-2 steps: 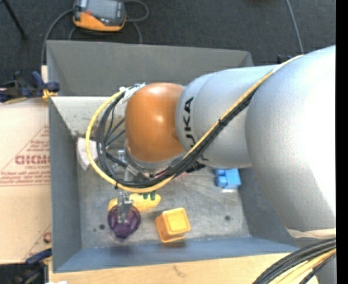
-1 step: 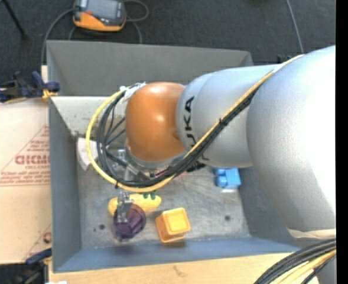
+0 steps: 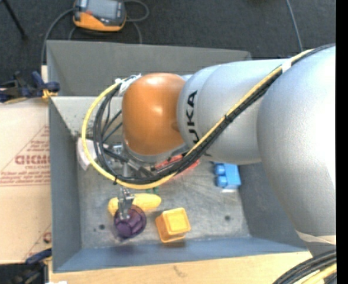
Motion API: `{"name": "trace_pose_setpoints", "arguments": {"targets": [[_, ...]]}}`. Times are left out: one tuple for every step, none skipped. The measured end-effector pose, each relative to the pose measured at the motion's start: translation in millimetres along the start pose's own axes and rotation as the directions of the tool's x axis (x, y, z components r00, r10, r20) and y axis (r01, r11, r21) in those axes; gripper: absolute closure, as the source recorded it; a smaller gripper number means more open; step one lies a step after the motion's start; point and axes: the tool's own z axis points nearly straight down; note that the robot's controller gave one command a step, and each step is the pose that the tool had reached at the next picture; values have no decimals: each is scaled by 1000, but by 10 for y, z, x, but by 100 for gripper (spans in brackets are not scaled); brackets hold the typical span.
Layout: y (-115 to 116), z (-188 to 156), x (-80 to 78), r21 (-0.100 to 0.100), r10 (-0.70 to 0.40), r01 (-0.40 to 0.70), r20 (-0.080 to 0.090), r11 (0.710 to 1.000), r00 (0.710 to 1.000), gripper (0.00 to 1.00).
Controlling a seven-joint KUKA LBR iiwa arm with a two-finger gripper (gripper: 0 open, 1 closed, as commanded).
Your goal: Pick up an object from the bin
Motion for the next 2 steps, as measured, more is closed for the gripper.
{"name": "trace_pose_setpoints", "arguments": {"targets": [[386,841,373,-2,-387,387,10,922,922,100],[386,841,373,-2,-385,385,10,923,923,100]]}}
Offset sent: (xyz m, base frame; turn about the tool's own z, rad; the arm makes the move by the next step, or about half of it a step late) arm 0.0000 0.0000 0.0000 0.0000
